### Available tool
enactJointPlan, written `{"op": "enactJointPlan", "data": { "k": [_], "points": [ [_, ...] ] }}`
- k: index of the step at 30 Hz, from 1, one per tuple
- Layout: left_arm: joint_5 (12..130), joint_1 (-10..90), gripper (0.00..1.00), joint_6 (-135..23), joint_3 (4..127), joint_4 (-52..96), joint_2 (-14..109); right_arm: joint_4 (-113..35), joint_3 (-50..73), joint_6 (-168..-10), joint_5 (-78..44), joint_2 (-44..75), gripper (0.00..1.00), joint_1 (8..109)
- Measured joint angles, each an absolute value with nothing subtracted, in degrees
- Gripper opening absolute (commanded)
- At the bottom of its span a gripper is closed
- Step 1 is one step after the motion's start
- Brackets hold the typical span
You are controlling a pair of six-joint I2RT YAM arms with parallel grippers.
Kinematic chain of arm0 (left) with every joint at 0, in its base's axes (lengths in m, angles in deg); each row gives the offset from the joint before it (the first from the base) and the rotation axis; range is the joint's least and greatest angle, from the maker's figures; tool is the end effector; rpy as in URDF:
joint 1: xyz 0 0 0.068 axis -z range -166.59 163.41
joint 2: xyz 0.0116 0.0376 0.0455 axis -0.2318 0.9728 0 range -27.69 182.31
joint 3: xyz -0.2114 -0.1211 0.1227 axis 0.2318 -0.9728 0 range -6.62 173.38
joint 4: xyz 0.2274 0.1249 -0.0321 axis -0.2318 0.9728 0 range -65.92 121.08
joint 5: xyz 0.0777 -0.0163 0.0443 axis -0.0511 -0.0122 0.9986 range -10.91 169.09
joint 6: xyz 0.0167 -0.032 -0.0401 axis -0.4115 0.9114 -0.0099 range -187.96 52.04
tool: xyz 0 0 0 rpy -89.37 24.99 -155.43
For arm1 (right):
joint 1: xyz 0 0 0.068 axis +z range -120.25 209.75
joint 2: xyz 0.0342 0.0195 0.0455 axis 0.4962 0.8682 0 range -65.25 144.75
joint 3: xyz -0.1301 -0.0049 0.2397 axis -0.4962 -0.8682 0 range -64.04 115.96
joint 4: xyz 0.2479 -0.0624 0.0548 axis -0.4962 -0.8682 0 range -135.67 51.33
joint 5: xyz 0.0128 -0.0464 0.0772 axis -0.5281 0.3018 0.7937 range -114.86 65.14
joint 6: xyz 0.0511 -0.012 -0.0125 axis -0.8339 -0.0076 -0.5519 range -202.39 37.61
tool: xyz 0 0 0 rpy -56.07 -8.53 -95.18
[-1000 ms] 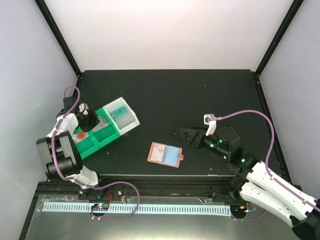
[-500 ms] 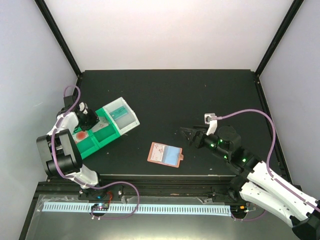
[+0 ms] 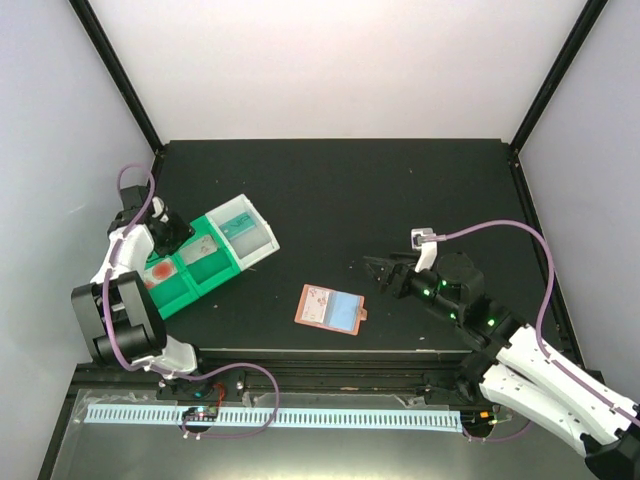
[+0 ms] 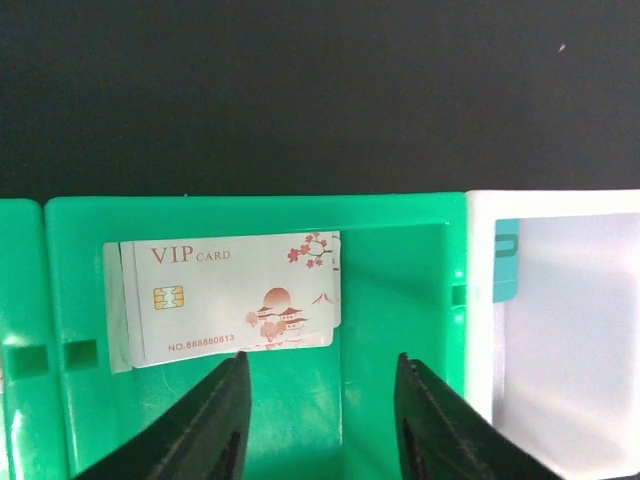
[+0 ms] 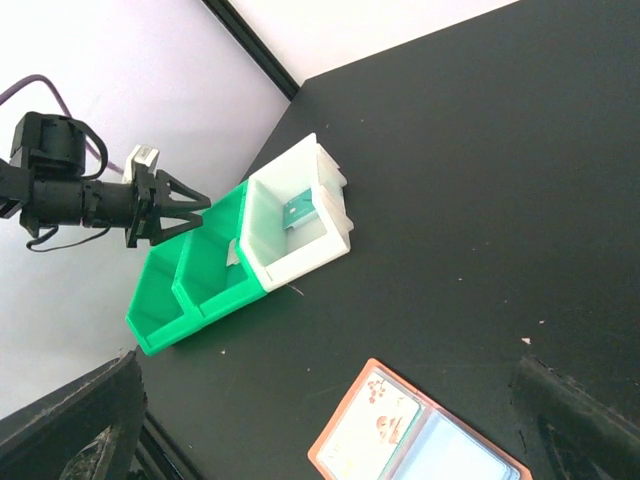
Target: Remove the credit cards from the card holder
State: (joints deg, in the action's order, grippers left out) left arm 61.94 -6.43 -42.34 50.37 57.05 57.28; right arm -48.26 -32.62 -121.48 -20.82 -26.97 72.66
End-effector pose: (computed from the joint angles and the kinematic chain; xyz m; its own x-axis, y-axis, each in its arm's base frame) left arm 0.2800 0.0898 0.2200 -0.6595 -0.6772 -0.3264 -0.5265 0.7260 -0.4424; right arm 0.1216 0.1164 0.2763 -0.6204 0.2820 -0.7318 -0.4347 0.6530 0.6201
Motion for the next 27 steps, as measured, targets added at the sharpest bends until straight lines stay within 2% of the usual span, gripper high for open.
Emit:
{"op": "enactJointPlan", "data": {
  "k": [5, 6, 9, 12, 20, 27],
  "points": [
    [62.32, -6.43, 0.56, -41.68, 50.37, 57.46, 53.87, -48.63, -32.67, -122.25, -20.65, -27.6, 1.0, 72.66],
    [62.25, -6.43, 0.62, -41.55, 50.37, 57.6, 53.06, -48.69, -32.69, -122.55, -20.58, -27.73, 1.0, 72.66],
    [61.18, -6.41, 0.88, -41.61, 50.37, 58.12, 50.55, -49.29, -32.69, -123.52, -20.5, -28.04, 1.0, 72.66],
    [59.28, -6.39, 0.98, -42.55, 50.35, 58.93, 48.78, -50.62, -32.69, -124.39, -20.5, -28.06, 1.0, 72.66],
    [50.73, -6.3, 0.99, -46.79, 47.6, 62.03, 41.54, -53.72, -32.67, -124.98, -19.49, -25.13, 0.99, 72.66],
    [41.55, -4.37, 0.99, -48.3, 39.29, 61.9, 33.98, -54.47, -32.67, -125.42, -17.89, -22.4, 0.88, 72.62]
  ]
}}
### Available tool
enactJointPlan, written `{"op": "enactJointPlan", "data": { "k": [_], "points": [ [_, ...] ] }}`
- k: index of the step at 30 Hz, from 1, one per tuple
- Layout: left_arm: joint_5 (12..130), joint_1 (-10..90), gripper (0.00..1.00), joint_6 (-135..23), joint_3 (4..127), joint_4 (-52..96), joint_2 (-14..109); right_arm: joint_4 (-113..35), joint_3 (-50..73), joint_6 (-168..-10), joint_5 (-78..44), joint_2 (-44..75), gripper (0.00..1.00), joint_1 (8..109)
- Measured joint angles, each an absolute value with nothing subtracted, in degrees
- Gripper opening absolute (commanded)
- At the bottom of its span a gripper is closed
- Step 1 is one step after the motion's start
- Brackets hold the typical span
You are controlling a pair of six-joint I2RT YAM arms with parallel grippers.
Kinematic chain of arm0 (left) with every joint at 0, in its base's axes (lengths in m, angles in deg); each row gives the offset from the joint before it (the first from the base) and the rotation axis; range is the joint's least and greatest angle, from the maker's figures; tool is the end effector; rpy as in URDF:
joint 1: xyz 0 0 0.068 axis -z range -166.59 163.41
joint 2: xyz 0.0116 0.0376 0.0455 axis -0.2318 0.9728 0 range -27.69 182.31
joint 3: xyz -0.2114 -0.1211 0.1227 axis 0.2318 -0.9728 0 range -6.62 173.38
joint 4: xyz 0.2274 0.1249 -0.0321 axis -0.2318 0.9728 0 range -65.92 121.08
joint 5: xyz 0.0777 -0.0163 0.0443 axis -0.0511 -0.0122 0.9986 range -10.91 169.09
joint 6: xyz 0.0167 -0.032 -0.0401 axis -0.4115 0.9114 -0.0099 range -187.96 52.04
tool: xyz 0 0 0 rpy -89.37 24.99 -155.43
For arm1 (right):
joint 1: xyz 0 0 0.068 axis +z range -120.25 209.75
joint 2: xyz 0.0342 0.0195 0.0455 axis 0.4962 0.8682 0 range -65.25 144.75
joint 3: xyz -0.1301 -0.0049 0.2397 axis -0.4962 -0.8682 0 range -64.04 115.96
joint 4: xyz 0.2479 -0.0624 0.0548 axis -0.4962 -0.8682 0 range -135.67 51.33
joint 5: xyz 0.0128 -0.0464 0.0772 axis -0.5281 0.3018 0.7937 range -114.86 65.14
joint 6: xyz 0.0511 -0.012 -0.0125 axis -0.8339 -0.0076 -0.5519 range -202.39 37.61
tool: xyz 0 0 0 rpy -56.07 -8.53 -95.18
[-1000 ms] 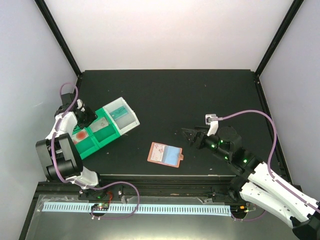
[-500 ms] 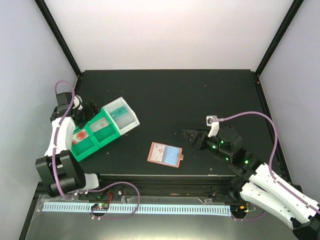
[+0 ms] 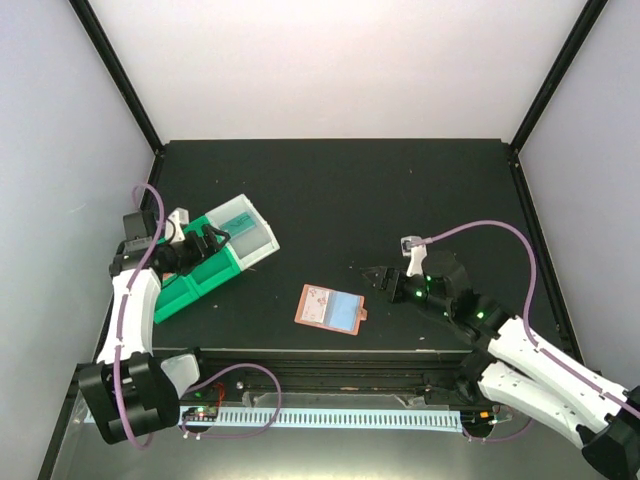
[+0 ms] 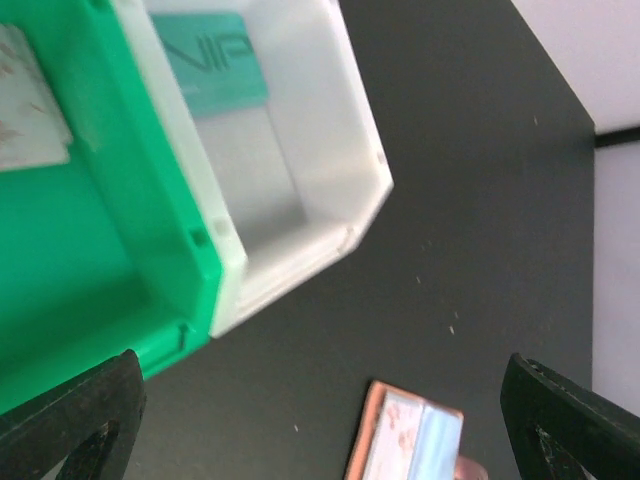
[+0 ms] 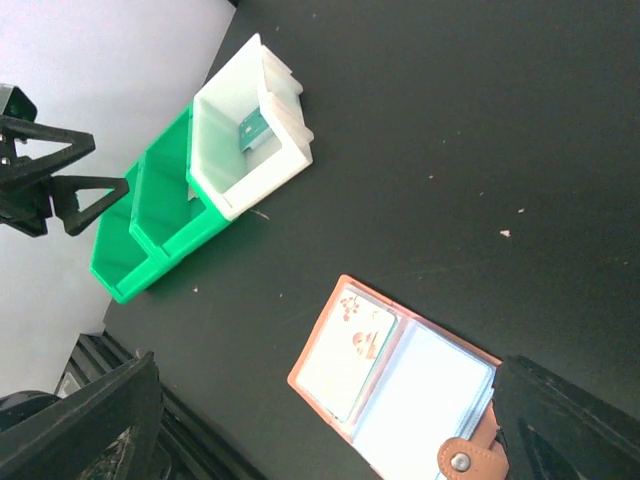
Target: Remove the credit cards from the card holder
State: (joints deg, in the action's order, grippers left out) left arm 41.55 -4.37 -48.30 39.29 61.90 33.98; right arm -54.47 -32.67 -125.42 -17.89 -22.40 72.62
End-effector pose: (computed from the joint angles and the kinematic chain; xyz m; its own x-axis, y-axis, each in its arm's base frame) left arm 0.2042 0.0426 0.2547 -0.7560 -0.5226 -0.3941 -0.1614 0.7324 -0.6615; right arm 0.1259 0.1227 0.2529 -0.7603 0.2183 -0.6118 -0.3222 0.6910 0.6471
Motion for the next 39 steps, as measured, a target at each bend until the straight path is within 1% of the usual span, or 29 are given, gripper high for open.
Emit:
{"op": "enactJointPlan", "data": {
  "k": [3, 4, 5, 8, 11, 16, 21, 32, 39],
  "points": [
    [39.32, -2.63, 0.97, -49.09, 37.24, 62.32, 32.17, -53.5, -32.88, -126.71, -16.67, -21.33, 0.8, 72.62],
    [38.78, -2.17, 0.97, -49.31, 36.84, 62.47, 31.53, -53.2, -33.06, -127.06, -16.3, -20.96, 0.76, 72.62],
    [38.25, -1.51, 0.96, -49.55, 36.54, 62.78, 30.68, -52.52, -33.41, -127.62, -15.77, -20.52, 0.69, 72.6],
    [37.36, 0.65, 0.93, -49.81, 36.01, 63.15, 28.36, -50.71, -34.96, -129.22, -14.29, -19.08, 0.53, 72.62],
    [37.16, 4.78, 0.91, -49.18, 35.95, 62.93, 27.01, -49.2, -36.58, -130.68, -13.11, -17.44, 0.44, 72.62],
    [37.64, 14.27, 0.9, -46.42, 35.92, 61.31, 27.25, -47.23, -37.52, -132.26, -12.12, -14.6, 0.41, 72.8],
    [39.76, 22.47, 0.87, -43.58, 35.51, 57.95, 28.82, -45.18, -37.58, -132.72, -11.1, -11.93, 0.42, 73.43],
    [44.26, 37.18, 0.86, -38.9, 30.33, 49.12, 38.35, -43.82, -39.16, -132.63, -9.54, -11.01, 0.43, 74.46],
    [45.88, 41.61, 0.74, -36.35, 25.87, 41.99, 45.7, -43.95, -39.16, -132.41, -9.5, -11.1, 0.43, 74.52]
  ]
}}
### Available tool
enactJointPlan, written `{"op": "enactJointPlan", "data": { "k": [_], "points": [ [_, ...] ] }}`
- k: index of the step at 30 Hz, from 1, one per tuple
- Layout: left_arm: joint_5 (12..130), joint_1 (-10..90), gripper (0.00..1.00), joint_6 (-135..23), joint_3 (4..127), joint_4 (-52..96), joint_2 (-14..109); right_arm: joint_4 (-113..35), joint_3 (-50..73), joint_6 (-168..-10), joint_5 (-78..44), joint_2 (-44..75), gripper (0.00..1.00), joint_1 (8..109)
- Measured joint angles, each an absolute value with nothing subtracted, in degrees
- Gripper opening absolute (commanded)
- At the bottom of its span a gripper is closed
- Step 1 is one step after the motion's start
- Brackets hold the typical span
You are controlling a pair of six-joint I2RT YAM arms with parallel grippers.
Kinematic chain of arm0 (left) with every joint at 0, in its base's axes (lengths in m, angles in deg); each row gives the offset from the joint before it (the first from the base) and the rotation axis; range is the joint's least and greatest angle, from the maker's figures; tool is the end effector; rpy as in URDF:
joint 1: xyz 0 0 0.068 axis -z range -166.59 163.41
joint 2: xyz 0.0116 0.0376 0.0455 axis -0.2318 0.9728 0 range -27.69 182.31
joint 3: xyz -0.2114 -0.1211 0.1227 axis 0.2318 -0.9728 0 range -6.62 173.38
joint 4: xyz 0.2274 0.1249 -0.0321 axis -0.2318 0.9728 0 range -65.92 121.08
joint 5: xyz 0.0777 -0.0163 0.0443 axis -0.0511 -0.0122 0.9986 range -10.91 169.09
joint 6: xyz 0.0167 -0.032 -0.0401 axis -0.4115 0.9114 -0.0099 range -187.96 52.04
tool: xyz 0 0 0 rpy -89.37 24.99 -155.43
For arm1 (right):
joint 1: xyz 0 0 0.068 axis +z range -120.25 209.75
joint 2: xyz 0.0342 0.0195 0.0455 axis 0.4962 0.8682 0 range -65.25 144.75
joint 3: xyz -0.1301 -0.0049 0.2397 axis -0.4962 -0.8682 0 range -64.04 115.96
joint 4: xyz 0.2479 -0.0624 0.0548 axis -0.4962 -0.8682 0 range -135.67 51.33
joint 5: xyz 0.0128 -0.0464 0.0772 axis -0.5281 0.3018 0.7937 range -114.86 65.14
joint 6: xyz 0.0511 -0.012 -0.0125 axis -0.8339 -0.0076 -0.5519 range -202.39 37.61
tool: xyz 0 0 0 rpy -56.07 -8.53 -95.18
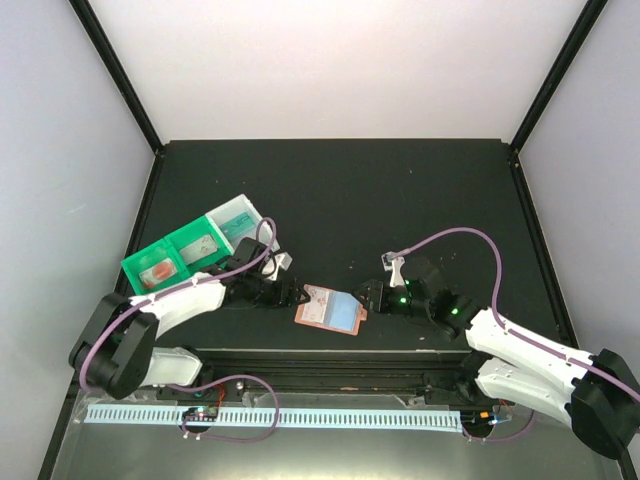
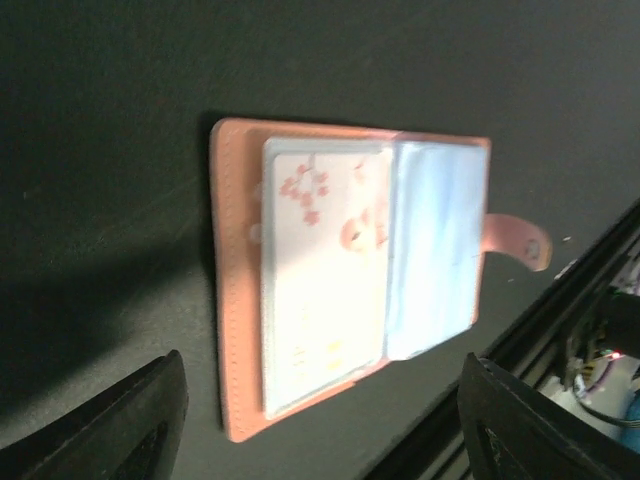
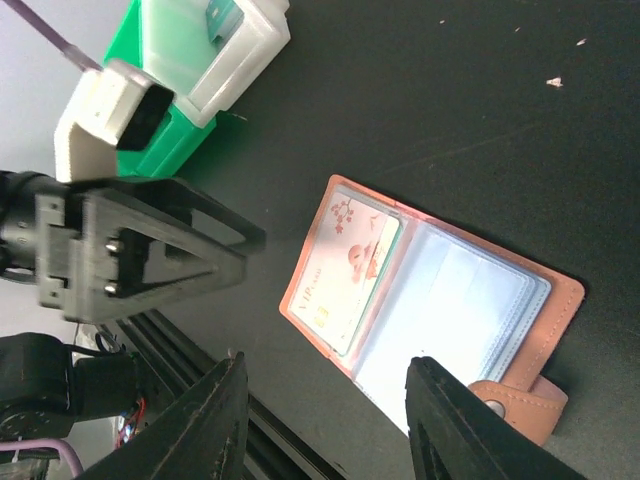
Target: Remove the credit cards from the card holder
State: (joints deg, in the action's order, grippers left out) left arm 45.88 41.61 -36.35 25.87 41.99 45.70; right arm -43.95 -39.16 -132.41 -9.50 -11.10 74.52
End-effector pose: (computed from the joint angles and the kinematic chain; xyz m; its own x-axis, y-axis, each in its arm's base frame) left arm 0.1871 -0.1225 0.1626 -0.9803 0.0281 -0.1955 0.1545 0.7257 -0.6705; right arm 0.1338 0.1459 0.1985 -0.8978 0.1501 -0.4141 -0.2274 0.6473 0.7276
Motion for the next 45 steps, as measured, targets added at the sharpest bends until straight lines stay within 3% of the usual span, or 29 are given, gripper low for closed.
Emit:
{"op": "enactJointPlan", "data": {
  "k": [18, 27, 34, 45],
  "points": [
    [44.22, 51.43, 0.58, -26.47, 20.41, 24.5, 53.68, -43.97, -39.16, -132.24, -9.54, -10.22, 0.41, 74.79],
    [47.1, 51.8, 0.41, -22.01, 19.16, 24.02, 48.28, -42.49, -39.16, -132.21, -9.59, -6.84, 0.36, 75.66],
    [48.02, 51.8, 0.13, -20.94, 19.18, 23.32, 49.33, -40.59, -39.11, -132.21, -9.59, -2.66, 0.32, 77.08],
    [47.96, 51.8, 0.02, -22.69, 19.18, 22.41, 52.8, -36.87, -38.92, -132.26, -9.46, 5.58, 0.26, 78.63]
  ]
}}
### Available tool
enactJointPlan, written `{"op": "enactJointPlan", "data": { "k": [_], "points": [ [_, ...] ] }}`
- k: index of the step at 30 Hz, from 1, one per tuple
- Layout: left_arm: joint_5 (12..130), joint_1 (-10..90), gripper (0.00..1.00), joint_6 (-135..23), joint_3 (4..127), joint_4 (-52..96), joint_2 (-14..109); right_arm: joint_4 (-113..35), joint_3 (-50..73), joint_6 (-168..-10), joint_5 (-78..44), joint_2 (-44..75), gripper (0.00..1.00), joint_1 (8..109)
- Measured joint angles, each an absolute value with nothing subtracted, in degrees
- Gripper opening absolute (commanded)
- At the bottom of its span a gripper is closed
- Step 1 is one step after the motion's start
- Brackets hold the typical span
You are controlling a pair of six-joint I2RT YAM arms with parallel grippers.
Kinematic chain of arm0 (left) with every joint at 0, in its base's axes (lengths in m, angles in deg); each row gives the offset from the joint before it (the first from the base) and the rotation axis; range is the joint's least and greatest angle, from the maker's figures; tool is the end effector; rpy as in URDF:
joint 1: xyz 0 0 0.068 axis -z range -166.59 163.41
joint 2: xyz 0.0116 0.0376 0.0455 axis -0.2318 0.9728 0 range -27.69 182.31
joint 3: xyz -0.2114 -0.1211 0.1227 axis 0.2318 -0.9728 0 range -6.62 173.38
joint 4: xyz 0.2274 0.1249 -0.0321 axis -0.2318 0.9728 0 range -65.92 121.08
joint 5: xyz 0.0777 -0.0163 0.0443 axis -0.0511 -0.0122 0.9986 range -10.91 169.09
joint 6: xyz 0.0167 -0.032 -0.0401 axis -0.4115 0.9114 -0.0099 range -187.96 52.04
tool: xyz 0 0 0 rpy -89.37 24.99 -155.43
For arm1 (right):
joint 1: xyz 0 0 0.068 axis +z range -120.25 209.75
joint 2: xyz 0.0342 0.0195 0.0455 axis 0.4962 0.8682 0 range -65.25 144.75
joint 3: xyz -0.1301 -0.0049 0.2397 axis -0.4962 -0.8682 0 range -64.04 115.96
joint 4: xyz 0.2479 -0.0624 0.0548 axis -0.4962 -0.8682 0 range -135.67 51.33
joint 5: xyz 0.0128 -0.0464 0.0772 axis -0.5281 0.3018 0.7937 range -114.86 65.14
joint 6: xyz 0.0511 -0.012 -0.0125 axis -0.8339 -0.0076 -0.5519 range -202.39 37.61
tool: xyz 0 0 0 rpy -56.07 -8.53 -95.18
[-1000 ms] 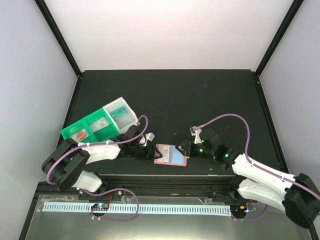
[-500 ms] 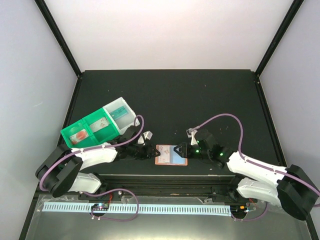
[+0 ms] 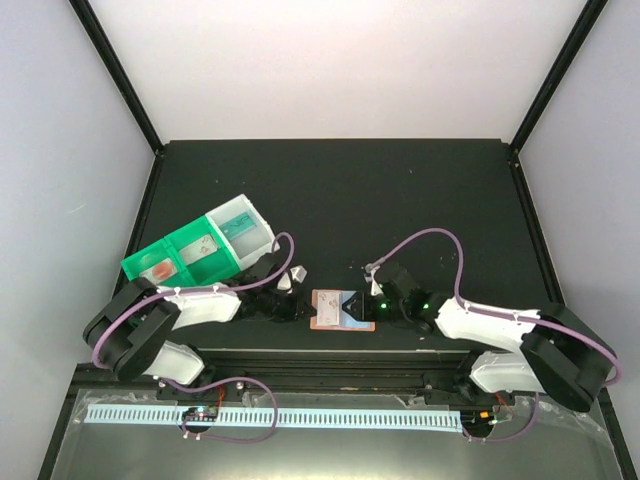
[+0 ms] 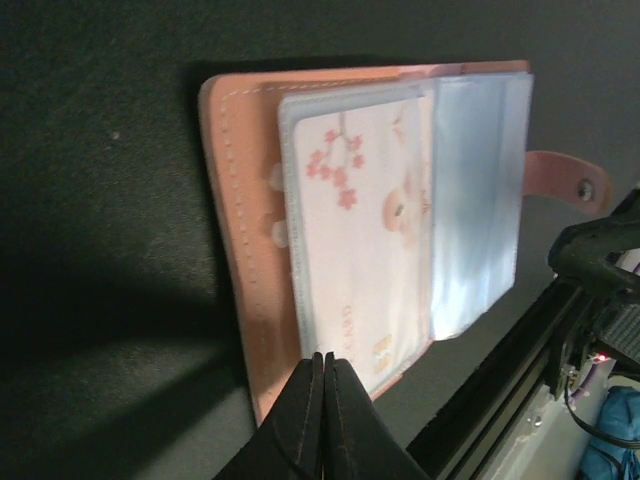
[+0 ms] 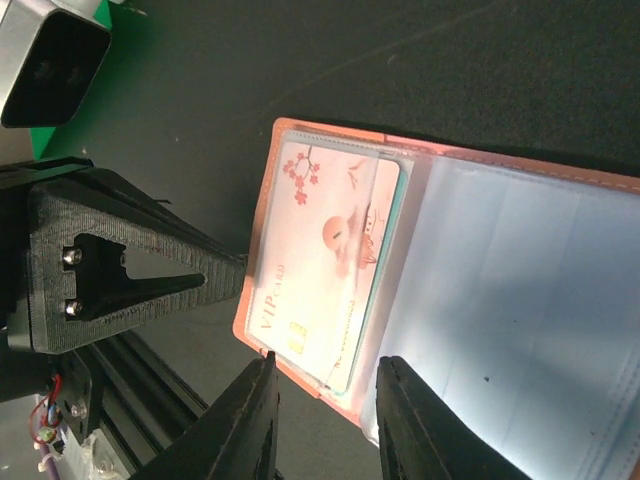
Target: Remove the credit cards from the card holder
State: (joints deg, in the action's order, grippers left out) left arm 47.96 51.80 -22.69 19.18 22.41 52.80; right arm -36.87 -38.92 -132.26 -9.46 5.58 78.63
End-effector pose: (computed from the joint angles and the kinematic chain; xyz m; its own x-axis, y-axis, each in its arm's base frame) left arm 0.1687 -0.1572 0.1251 -0.9915 0.0097 -0.1300 0.1008 0.6887 -0.7180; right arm 0.1412 0.1760 0.1541 -0.9455 0.0378 -0.3235 -0.2005 0.7153 0.6694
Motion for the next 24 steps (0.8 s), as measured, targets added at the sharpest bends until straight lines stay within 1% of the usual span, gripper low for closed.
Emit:
{"op": "enactJointPlan", "data": {
  "k": [10, 24],
  "points": [
    [47.54, 51.8, 0.02, -25.31, 19.2, 21.31, 56.34, -34.77, -36.77, -131.97, -9.28, 12.18, 0.18, 79.29],
    [47.28, 51.8, 0.02, -26.45, 19.12, 20.83, 56.45, -32.28, -35.38, -132.02, -9.72, 19.0, 0.17, 79.55]
  ]
}}
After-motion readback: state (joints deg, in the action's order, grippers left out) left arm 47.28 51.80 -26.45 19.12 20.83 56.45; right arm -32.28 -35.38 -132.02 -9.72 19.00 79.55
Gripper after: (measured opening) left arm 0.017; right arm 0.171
